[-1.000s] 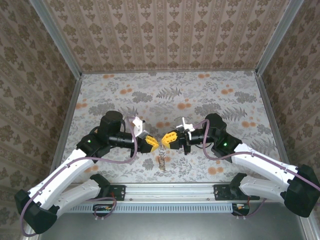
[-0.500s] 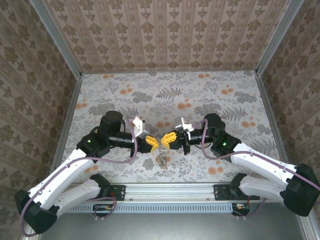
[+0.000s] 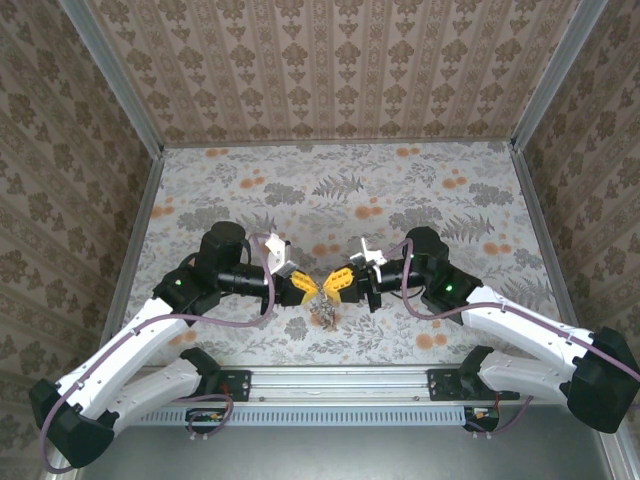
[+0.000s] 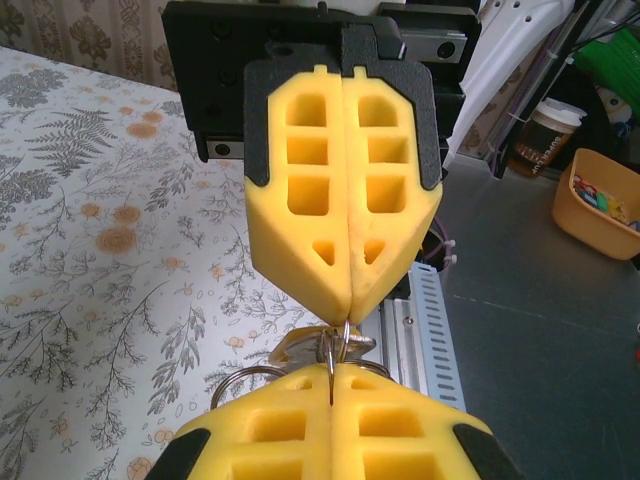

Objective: Put the keys on the keyring

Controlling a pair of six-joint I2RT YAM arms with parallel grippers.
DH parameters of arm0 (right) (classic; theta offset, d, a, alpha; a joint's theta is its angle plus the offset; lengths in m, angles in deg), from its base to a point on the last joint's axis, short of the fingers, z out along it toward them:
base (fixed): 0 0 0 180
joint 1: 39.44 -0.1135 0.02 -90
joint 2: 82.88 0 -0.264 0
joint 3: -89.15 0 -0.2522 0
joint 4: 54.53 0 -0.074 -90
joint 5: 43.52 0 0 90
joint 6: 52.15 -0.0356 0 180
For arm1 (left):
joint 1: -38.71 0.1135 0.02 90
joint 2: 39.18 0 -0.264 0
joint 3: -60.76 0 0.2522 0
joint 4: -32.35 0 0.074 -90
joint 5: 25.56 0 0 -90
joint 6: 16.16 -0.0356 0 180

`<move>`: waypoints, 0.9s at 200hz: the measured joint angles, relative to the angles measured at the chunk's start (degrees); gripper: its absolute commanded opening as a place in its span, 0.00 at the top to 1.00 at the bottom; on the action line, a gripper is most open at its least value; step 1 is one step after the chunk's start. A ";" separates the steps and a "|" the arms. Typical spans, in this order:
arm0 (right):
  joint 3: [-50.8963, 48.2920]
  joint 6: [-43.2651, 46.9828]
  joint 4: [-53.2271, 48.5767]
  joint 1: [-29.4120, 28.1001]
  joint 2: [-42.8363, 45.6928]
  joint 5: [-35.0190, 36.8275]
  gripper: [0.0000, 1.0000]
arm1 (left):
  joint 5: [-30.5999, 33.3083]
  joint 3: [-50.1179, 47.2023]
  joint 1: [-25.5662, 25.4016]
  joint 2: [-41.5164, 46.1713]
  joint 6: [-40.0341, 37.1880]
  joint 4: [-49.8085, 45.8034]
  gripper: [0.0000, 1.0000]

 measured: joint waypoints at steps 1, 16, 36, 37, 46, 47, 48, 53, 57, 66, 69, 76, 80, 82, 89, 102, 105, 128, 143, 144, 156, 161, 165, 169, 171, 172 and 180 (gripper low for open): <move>0.00 0.02 -0.02 0.00 0.02 -0.02 1.00 | -0.02 0.00 0.00 0.00 0.00 0.02 1.00; 0.00 0.50 -0.72 0.00 0.59 -0.07 1.00 | -0.17 0.00 0.00 0.00 0.00 0.07 1.00; 0.00 1.53 -1.77 0.00 1.68 -0.04 1.00 | -0.26 0.00 0.11 0.00 0.00 0.09 1.00; 0.00 1.55 -1.77 0.00 1.73 -0.04 1.00 | -0.28 0.00 0.11 0.00 0.00 0.09 1.00; 0.00 1.81 -2.14 0.00 2.12 -0.04 1.00 | -0.39 0.00 0.11 0.00 0.00 0.13 1.00; 0.00 1.84 -2.16 0.00 2.14 -0.04 1.00 | -0.42 0.00 0.11 0.00 0.00 0.13 1.00; 0.00 1.88 -2.25 0.00 2.21 -0.04 1.00 | -0.42 0.00 0.11 0.00 0.00 0.13 1.00; 0.00 1.99 -2.45 0.00 2.34 -0.04 1.00 | -0.46 0.00 0.11 0.00 0.02 0.22 1.00; 0.00 2.16 -2.60 0.00 2.43 -0.04 1.00 | -0.52 0.00 0.11 0.00 0.00 0.24 1.00; 0.00 2.40 -2.82 0.00 2.51 -0.04 1.00 | -0.61 0.00 0.11 0.00 0.02 0.28 1.00; 0.00 2.51 -2.84 0.00 2.51 -0.04 1.00 | -0.61 0.00 0.11 0.00 0.00 0.31 1.00; 0.00 2.67 -2.91 0.00 2.51 -0.04 1.00 | -0.63 0.00 0.11 0.00 0.02 0.31 1.00; 0.00 2.80 -2.97 0.00 2.51 -0.04 1.00 | -0.63 0.00 0.11 0.00 0.02 0.31 1.00; 0.00 2.78 -2.97 0.00 2.51 -0.04 1.00 | -0.63 0.00 0.11 0.00 0.02 0.31 1.00; 0.00 2.82 -3.02 0.00 2.51 -0.04 1.00 | -0.63 0.00 0.11 0.00 0.02 0.33 1.00; 0.00 2.82 -3.02 0.00 2.51 -0.04 1.00 | -0.63 0.00 0.11 0.00 0.02 0.37 1.00; 0.00 2.82 -3.02 0.00 2.51 -0.04 1.00 | -0.63 0.00 0.11 0.00 0.00 0.37 1.00; 0.00 2.82 -3.02 -0.04 2.51 -0.07 1.00 | -0.63 0.00 0.11 0.00 0.02 0.44 1.00; 0.00 2.82 -3.02 -0.04 2.51 -0.07 1.00 | -0.63 0.00 0.11 0.00 0.02 0.46 1.00; 0.00 2.82 -3.02 -0.04 2.51 -0.07 1.00 | -0.63 0.00 0.11 0.00 0.02 0.46 1.00; 0.00 2.89 -3.06 -0.11 2.51 -0.04 1.00 | -0.63 0.00 0.11 0.00 0.02 0.46 1.00; 0.00 3.02 -3.10 -0.17 2.51 -0.04 1.00 | -0.63 0.00 0.11 0.00 0.02 0.46 1.00; 0.00 3.17 -3.28 -0.31 2.51 0.02 1.00 | -0.63 0.00 0.15 0.00 0.02 0.46 1.00; 0.00 3.30 -3.45 -0.44 2.51 0.02 1.00 | -0.66 0.00 0.15 0.00 0.02 0.46 1.00; 0.00 3.48 -3.69 -0.52 2.51 0.09 1.00 | -0.66 0.00 0.15 0.00 0.02 0.46 1.00; 0.00 3.52 -3.72 -0.59 2.51 0.20 1.00 | -0.66 0.00 0.15 0.00 0.02 0.46 1.00; 0.00 4.24 -4.46 -1.07 2.51 0.66 1.00 | -0.68 0.00 0.15 0.00 0.02 0.46 1.00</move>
